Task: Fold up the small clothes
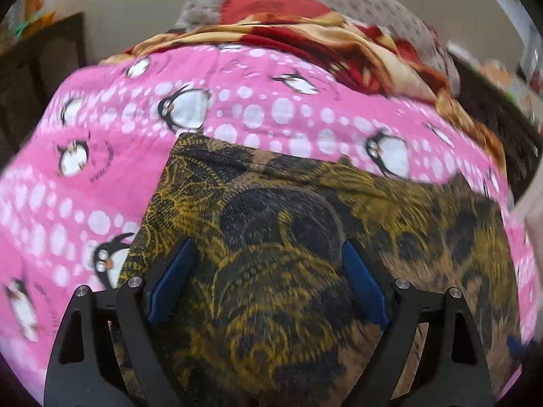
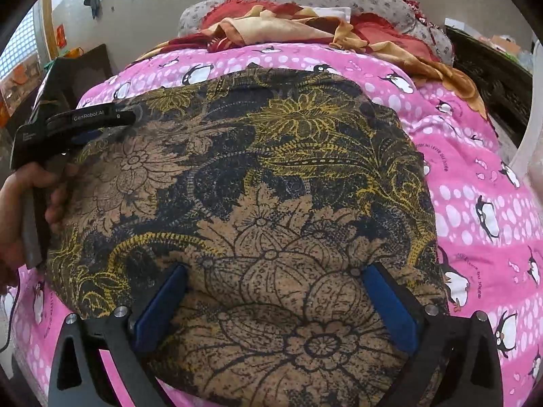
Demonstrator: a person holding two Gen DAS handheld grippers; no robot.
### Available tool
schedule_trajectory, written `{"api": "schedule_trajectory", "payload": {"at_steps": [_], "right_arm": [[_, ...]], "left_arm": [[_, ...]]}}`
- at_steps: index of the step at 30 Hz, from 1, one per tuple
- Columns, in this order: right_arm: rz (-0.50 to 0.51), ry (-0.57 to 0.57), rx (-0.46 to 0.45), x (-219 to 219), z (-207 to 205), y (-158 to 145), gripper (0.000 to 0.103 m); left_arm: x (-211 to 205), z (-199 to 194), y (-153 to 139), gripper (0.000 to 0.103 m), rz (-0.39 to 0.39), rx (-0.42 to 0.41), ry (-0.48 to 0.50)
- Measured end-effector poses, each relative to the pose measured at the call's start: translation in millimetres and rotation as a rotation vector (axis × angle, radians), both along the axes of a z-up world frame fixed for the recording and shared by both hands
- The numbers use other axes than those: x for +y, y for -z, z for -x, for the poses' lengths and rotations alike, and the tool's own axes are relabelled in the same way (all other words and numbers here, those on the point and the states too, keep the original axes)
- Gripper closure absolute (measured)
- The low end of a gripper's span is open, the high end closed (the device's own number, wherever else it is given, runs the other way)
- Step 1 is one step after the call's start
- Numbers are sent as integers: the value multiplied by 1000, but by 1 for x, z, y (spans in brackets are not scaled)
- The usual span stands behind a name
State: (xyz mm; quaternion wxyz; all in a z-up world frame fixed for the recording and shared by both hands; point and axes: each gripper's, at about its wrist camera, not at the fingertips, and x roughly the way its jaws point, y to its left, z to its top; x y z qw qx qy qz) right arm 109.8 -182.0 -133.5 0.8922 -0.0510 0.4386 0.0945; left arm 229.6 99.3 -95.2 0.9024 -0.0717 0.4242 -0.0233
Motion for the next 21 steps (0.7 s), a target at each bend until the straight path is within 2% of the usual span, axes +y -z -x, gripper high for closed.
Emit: {"api": "schedule_trajectory", "payload": {"at_steps": [3, 5, 8, 10, 12, 14, 15, 17, 21], "right_arm": [[24, 11, 9, 1, 4, -10, 0], [-5, 40, -33, -1, 13, -24, 0], [-76, -4, -76, 10, 27, -44, 0], [-61, -63, -61, 25, 30, -43, 0], [-23, -77, -49, 35, 27, -35, 0], [-13, -73, 24, 37, 16, -16, 0], [-14, -64, 53, 36, 12, -7, 0], [2, -71, 35, 37, 14, -3, 0], [74, -66, 30, 48, 18, -5, 0]], "left_arm": [[2, 39, -27, 15, 51, -60, 58], [2, 81, -39, 15, 94, -82, 88], [-9, 127, -33, 15, 69, -50, 117], [-15, 141, -18, 15, 41, 3, 104], [-17, 148, 12, 15, 28, 103, 80], [-22, 160, 17, 15, -21, 44, 103], [-26, 161, 18, 15, -40, 49, 107], [-29, 164, 19, 14, -57, 44, 106], [-24, 168, 19, 14, -7, 27, 100]]}}
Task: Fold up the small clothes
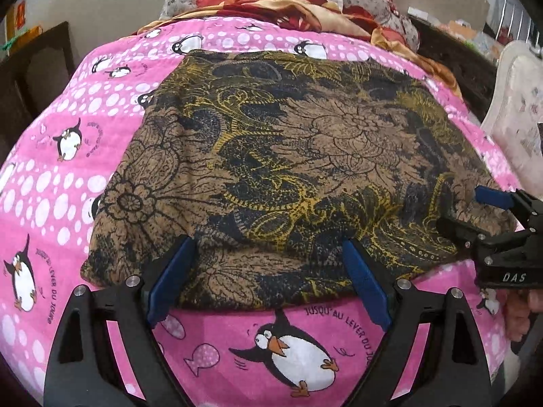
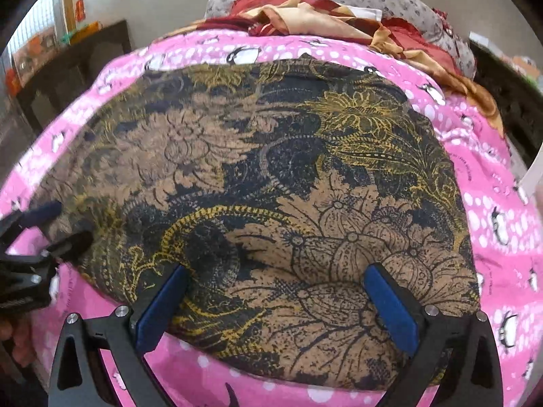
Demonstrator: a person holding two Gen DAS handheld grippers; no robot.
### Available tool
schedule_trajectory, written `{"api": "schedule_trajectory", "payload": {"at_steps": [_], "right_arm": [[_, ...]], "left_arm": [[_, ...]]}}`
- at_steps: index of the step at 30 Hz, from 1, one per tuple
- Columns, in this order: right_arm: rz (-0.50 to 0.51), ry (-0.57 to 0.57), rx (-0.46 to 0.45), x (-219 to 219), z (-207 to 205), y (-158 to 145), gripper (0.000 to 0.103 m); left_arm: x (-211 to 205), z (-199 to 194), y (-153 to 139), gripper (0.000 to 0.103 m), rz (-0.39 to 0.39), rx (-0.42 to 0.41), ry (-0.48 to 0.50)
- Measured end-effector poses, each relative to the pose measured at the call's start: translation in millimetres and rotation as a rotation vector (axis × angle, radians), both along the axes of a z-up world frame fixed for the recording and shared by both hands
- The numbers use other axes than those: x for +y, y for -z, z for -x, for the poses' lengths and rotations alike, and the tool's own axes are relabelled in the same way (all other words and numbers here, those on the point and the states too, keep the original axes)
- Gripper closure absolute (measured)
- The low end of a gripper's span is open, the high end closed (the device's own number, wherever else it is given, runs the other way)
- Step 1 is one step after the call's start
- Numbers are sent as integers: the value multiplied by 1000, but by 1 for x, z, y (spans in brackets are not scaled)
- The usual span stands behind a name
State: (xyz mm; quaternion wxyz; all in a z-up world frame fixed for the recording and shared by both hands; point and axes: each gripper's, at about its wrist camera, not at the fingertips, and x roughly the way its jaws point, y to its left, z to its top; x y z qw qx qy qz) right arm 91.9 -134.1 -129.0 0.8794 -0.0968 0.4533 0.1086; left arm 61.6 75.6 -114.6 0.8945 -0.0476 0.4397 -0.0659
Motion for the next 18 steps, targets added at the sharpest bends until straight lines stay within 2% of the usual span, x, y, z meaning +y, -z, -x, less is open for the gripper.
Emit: {"api": "schedule_trajectory", "payload": {"at_steps": [4, 6, 9, 10, 15, 18], "right_arm": [[-86, 85, -104, -16, -6, -27, 0], [-88, 94, -88, -19, -20, -26, 0], [-74, 94, 26, -21, -41, -2, 0], [-74, 78, -7, -21, -39, 1, 0], [-98, 83, -52, -23, -34, 0, 0], [-106, 86, -62, -24, -35, 0, 0]], "left_arm": [[6, 5, 1, 14, 32, -9, -5], [5, 5, 1, 14, 33, -12, -3], [7, 7, -1, 14, 47, -21, -6], [9, 9, -3, 14, 59, -27, -14], [45, 50, -23, 14, 166, -76, -144], [67, 76, -24, 14, 291, -72, -195]]}}
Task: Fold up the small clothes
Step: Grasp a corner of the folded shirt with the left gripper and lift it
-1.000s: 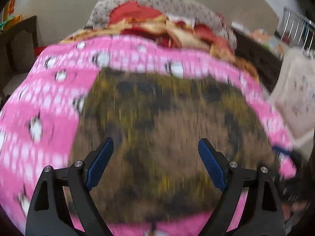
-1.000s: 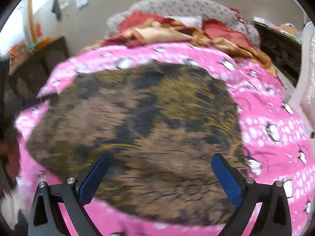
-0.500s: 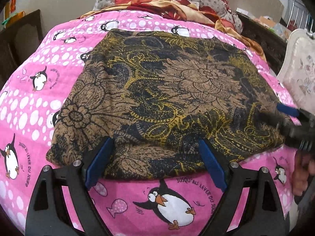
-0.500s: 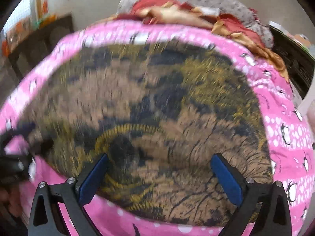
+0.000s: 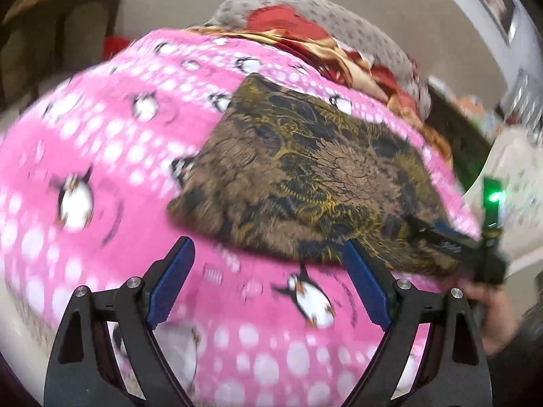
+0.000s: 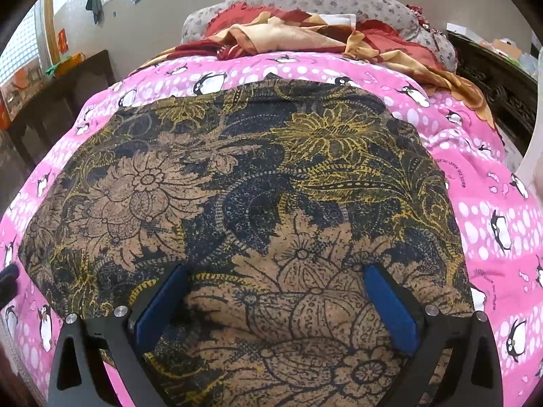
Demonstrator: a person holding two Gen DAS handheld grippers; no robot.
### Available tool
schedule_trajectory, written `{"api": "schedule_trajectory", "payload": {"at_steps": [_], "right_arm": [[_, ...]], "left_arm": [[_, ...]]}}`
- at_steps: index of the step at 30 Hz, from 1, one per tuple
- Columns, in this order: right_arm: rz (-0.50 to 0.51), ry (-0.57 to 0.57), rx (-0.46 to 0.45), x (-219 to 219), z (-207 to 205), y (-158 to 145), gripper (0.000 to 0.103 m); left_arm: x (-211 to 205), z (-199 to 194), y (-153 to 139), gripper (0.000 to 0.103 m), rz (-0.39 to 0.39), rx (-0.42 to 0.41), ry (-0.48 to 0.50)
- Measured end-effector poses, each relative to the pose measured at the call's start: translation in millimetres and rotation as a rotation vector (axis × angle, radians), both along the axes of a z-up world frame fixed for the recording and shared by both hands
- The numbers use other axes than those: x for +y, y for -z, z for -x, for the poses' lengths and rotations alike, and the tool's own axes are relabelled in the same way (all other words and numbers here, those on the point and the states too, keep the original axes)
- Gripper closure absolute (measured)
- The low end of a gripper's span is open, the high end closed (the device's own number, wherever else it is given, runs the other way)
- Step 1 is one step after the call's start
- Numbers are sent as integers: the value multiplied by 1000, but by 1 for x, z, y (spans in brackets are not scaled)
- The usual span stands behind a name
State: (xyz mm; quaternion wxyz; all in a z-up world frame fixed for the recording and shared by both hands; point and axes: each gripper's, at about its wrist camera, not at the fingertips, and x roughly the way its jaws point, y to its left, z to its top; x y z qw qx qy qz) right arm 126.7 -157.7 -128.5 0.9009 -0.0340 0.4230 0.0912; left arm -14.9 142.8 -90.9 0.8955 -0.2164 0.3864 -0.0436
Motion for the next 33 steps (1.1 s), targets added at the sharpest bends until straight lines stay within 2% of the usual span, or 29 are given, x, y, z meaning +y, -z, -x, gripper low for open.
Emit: {"api": "schedule_trajectory", "payload": {"at_steps": [2, 3, 4, 10, 12, 14, 17, 19, 20, 21, 22, 23, 24, 26, 28, 29, 31, 32, 33], "right_arm": [[5, 2, -5, 2, 0, 0, 0], [3, 2, -6, 0, 5, 1, 0], [1, 2, -5, 0, 7, 1, 0], [-6, -2, -5, -1, 5, 1, 0], [-4, -2, -5, -1, 5, 1, 0], [-7, -2, -5, -1, 6, 1, 0], [-6, -2, -5, -1, 6, 1, 0], [-9, -2, -6, 0, 6, 1, 0], [-8, -2, -6, -1, 5, 0, 0], [-8, -2, -5, -1, 5, 1, 0], [-8, -2, -5, -1, 5, 1, 0], [-8, -2, -5, -1, 5, 1, 0], [-8, -2, -5, -1, 5, 1, 0], [-7, -2, -5, -1, 5, 1, 0], [-7, -1, -6, -1, 5, 1, 0], [-8, -2, -6, -1, 5, 0, 0], [-8, -2, -6, -1, 6, 0, 0], [-7, -2, -6, -1, 6, 1, 0], [-6, -1, -6, -1, 6, 1, 0]], "left_arm": [[5, 4, 5, 14, 98, 11, 3], [9, 3, 13, 14, 181, 39, -1], [11, -1, 19, 14, 230, 65, -7], [20, -26, 23, 14, 303, 103, -62], [21, -41, 22, 5, 326, 124, -56], [23, -53, 23, 1, 363, 109, -44], [33, -58, 22, 1, 422, 62, -68], [30, -53, 21, 1, 516, -13, -21], [22, -51, 21, 2, 530, -16, 32], [18, -50, 19, 7, 474, -12, 46], [20, -50, 17, 7, 440, -18, 35], [32, -51, 21, 8, 432, -16, -20], [42, -52, 26, 15, 473, -3, -52], [44, -54, 26, 16, 500, -1, -33], [33, -59, 19, 16, 460, -7, 61], [33, -60, 17, 16, 430, -19, 65], [43, -62, 26, 18, 470, -3, 29], [47, -64, 31, 26, 496, 21, 16], [43, -64, 31, 27, 466, 37, 23]]}}
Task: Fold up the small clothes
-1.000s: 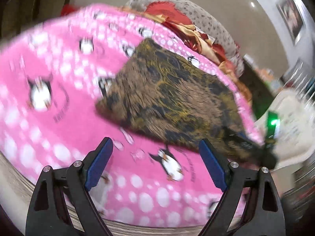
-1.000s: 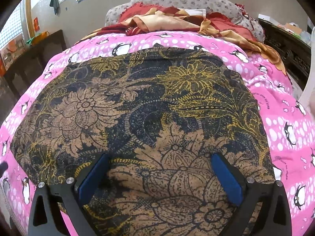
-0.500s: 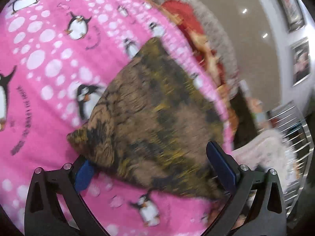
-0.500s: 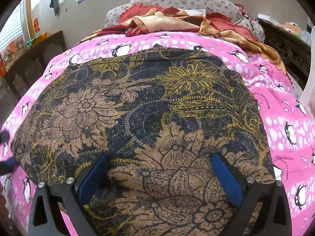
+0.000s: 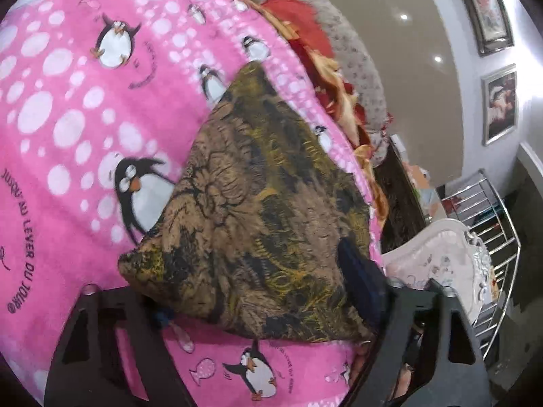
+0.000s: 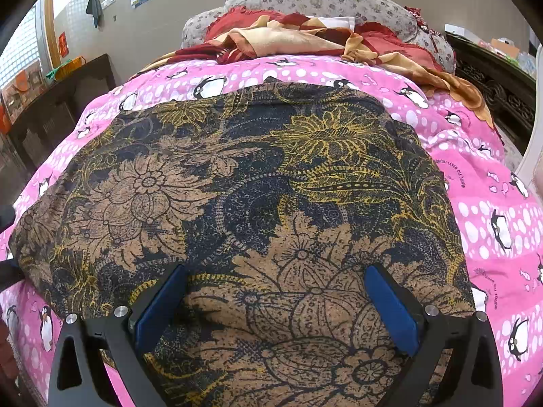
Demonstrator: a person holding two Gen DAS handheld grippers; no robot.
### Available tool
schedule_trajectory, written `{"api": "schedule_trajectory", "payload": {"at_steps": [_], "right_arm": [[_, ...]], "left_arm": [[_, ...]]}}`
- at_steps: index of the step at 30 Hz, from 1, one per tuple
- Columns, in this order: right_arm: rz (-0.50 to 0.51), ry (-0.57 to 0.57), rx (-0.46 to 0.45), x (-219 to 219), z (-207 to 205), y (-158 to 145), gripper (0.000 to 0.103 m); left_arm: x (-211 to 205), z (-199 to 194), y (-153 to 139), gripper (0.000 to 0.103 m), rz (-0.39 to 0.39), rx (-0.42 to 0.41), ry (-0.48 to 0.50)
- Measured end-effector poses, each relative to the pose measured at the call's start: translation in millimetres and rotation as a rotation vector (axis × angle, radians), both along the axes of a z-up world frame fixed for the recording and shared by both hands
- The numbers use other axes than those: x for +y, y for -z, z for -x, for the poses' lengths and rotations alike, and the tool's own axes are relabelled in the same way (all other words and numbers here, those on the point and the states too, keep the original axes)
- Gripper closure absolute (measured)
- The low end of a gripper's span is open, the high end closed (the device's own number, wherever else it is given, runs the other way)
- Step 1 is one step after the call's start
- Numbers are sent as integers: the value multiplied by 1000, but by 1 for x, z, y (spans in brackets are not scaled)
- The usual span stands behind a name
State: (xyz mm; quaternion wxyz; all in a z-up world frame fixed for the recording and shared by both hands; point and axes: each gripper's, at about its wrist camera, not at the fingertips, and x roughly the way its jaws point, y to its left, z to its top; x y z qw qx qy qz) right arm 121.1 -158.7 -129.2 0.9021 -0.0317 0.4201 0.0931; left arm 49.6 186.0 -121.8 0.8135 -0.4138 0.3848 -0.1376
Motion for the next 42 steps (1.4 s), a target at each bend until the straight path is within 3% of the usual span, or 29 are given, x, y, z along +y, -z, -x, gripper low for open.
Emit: {"api": "schedule_trajectory", "payload": {"at_steps": [2, 4, 5, 9, 11, 16, 22, 24, 29, 31, 35, 38, 42], "right_arm": [[-1, 0, 0, 0, 0, 0, 0], [-2, 0, 0, 0, 0, 0, 0], [-1, 0, 0, 0, 0, 0, 0], [-1, 0, 0, 0, 0, 0, 0], [-1, 0, 0, 0, 0, 0, 0], [27, -14, 21, 5, -4, -13, 0], [20, -206, -69, 51, -29, -78, 0], [-57, -326, -33, 75, -52, -88, 0], [-135, -523, 69, 146, -119, -87, 1], [-161, -566, 118, 174, -142, -84, 6], [-200, -636, 287, 228, -183, -70, 8], [-153, -657, 382, 261, -202, -59, 8], [47, -693, 416, 296, -204, -45, 8]], "left_arm": [[-9, -6, -5, 28, -53, 23, 53], [-1, -8, -2, 31, 7, 41, 41], [3, -8, 0, 40, 23, 54, 27], [9, -4, 5, 89, -54, 100, -41], [11, -3, 11, 90, -48, 118, -76], [-5, 6, -2, 90, -208, 59, -129], [-27, 6, -13, 92, -380, -21, -164], [-40, 7, -22, 94, -482, -79, -152], [-70, 5, -50, 94, -635, -229, -68], [-79, 4, -61, 94, -673, -278, -43], [-90, 2, -72, 94, -694, -341, 8], [-97, -2, -75, 94, -691, -363, 33], [-98, -6, -76, 94, -685, -379, 50]]}}
